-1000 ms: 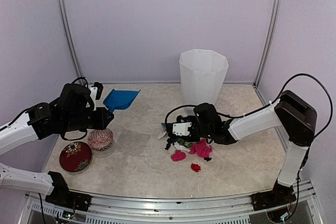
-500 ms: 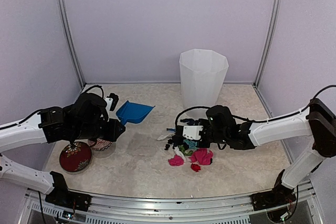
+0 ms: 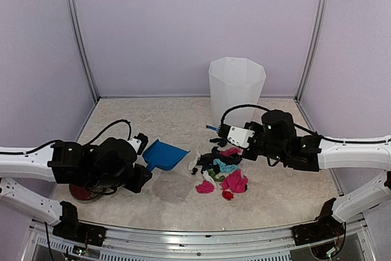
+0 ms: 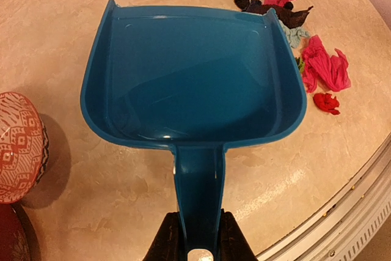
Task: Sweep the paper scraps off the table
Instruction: Sweep the paper scraps at the center of the board.
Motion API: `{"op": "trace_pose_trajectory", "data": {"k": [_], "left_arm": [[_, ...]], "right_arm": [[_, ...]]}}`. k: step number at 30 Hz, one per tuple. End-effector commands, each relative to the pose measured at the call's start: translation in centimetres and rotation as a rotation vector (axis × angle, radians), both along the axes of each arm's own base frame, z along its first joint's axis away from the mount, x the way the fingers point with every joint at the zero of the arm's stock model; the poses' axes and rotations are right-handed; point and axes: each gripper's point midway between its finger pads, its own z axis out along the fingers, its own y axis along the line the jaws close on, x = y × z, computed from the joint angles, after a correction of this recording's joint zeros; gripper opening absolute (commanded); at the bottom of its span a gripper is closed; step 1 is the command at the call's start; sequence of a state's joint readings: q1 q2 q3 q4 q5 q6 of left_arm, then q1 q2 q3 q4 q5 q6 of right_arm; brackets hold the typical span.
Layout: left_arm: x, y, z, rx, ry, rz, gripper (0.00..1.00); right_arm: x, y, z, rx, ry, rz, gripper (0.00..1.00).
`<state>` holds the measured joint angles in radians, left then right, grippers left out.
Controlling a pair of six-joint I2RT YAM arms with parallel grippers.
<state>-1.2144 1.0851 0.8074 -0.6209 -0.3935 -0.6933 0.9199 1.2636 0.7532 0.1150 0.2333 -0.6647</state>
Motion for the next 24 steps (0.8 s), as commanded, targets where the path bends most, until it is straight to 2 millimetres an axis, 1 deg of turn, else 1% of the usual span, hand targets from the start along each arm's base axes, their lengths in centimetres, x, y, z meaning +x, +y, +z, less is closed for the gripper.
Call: {"op": "trace_pose_trajectory", "data": {"k": [1,5,10,12,14,17,20,24], "left_arm": [[-0.6,0.4,-1.7,0.054,0.014,0.042,0.0],[-1.0,0.2,-2.4,0.091,0.018,0.047,0.0],[-1.4,0.0,-2.5,0.099,0.011,0.053,0.0],[-1.5,0.1,-2.5,0.095,0.013,0.06,0.0],[-1.6,0.2,-2.5,0.085,0.017,0.064,0.0],[-2.0,0.3,-2.8,0.081,0.029,0.061,0.0],[-2.4,0.6,-3.0,0.083,0.037,0.061,0.0],[-3.0,0.4,-3.3,0.067,0.051,0.038,0.0]], "right_arm": [[1.4,-1.7,-1.7,-0.009,0.013,-0.074,0.0],[3.7,-0.9,-2.9,-0.009,0.044,-0.103,0.0],[6.5,0.1,-4.8,-0.046,0.039,-0.14,0.0],[7.4,0.4,-5.8,-0.062,0.046,-0.15,0.0],[8.1,0.6,-6.3,-0.068,0.044,-0.155,0.0],[8.3,1.1,-7.3,-0.089,0.07,-0.135,0.0],[7.4,1.7,-8.7,-0.111,0.143,-0.089,0.0],[6.0,1.7,-9.5,-0.117,0.222,-0.061,0.0]]}}
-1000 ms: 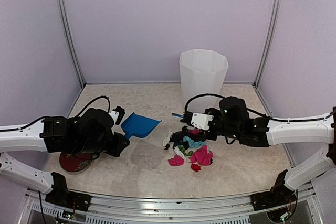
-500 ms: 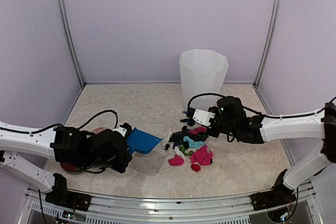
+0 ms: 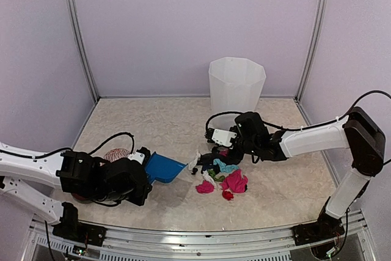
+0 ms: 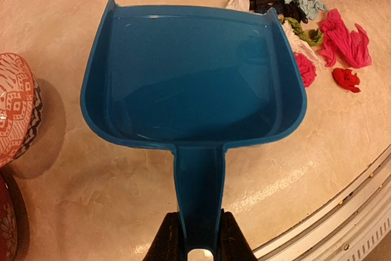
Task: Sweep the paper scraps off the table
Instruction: Sweep the paper scraps at the center of the board.
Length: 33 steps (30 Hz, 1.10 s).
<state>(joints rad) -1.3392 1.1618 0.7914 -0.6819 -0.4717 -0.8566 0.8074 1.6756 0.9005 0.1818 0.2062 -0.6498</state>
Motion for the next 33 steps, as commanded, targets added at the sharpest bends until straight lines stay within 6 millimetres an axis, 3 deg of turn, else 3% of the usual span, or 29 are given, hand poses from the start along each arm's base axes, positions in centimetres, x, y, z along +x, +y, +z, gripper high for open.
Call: {"op": "trace_pose_trajectory", "data": {"k": [1,8,17,21,25,33], "left_arm": [[-0.8,0.4,-0.5,-0.014,0.015,-0.008,0.0],[-2.2,0.1,-0.8,-0.035,0.038,-0.044,0.0],[-4.5,-0.3,-1.2,-0.022,0.051,-0.119,0.0],[-5.0,0.0,-1.8,0.004,0.069,-0.135,0.0],[-6.0,-0.4,-2.2,0.009,0.089,-0.19,0.0],[-6.6,-2.1,-3.2,0.035,0.081,-0.287,0.0]], "right_arm": [[-1.4,0.2,-0.4,0.02,0.091,0.032,0.0],[-4.1,0.0,1.3,0.066,0.117,0.064,0.0],[-3.6,-2.3,7.1,0.143,-0.008,-0.047,0.0],[-4.3,-3.4,8.7,0.171,-0.014,-0.07,0.0],[-5.5,-4.5,9.1,0.228,0.02,-0.101,0.0],[-6.6,-7.9,7.2,0.301,0.104,-0.275,0.0]]}}
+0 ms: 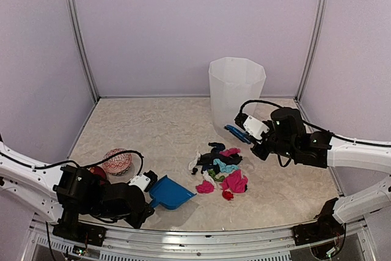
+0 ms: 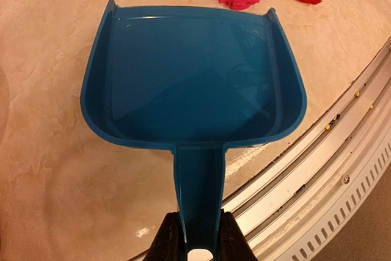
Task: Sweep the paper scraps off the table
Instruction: Sweep the paper scraps at the center of the board, then sweep the paper scraps into the dustpan.
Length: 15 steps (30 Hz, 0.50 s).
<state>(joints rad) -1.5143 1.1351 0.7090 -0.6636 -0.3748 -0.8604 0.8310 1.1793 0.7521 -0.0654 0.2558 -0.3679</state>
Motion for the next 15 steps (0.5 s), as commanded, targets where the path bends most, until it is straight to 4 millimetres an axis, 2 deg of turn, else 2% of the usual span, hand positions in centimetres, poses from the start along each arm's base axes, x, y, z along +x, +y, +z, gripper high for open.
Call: {"op": "trace_pose_trajectory", "data": {"k": [1,5,9,12,15], "left_arm": [[-0.5,-1.3,-0.8,0.016,-0.01,-0.078,0.0],[-0.7,-1.9,-1.8,0.042,-0.012,-0.112,0.0],[-0.7,-2.7,-1.8,0.033,-0.023,-0.141,0.0],[-0.5,-3.0,-2.0,0.032,-0.025,-0.152,0.0],[-0.1,-3.1,-2.5,0.036,-0.014,-0.155,0.0]], "right_arm": [[-0.6,-2.2,-1.5,0.048,0.088,-0.131,0.0],[-0.4,-4.2,-2.6,0.076,0.164,-0.271,0.0],[-0.3,-5.7,-3.5,0.111,0.245,-0.392,0.0],[-0.2,-6.1,-4.3,0.116,0.291,-0.441,0.0],[-0.1,-5.6,-5.0,0.118,0.322,-0.443,0.0]]}}
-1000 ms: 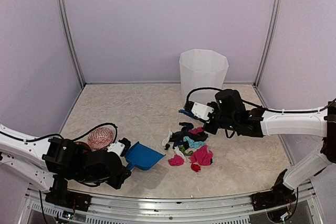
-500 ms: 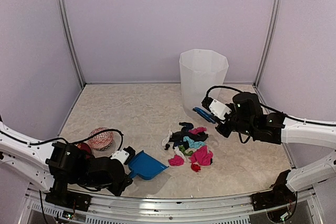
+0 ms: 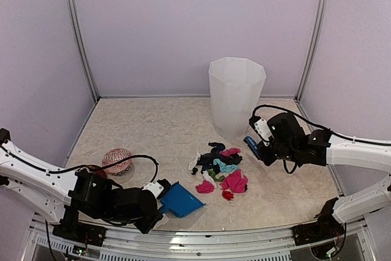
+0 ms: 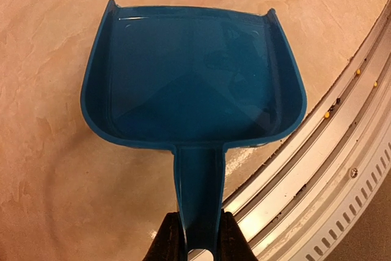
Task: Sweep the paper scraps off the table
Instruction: Sweep the paper scraps into the dustpan.
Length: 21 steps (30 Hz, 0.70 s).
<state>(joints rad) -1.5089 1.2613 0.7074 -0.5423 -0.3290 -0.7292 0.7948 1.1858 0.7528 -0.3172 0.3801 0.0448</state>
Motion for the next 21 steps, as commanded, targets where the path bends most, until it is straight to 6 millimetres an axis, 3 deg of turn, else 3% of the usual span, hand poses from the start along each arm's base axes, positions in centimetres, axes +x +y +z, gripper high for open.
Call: {"op": "trace_pose_trajectory", "data": {"k": [1,9,16,21], "left_arm": [[0.4,-0.9,-0.4,-0.018,0.004,-0.032,0.0],[0.6,-0.6,-1.7,-0.01,0.053,-0.025,0.0],[0.7,0.1,-1.7,0.008,0.07,0.014,0.0],[1.3,-0.8,-1.9,0.021,0.057,0.0,0.0]], "right_arm": [[0.4,-0.2,-0.5,0.037,0.057,-0.083,0.0],[0.9,0.9,-2.1,0.014,0.112,-0.069,0.0],[1.5,1.8,-3.3,-0.005,0.132,-0.051,0.0],[1.7,3.7,-3.9,0.002,0.169,0.003,0.0]]}}
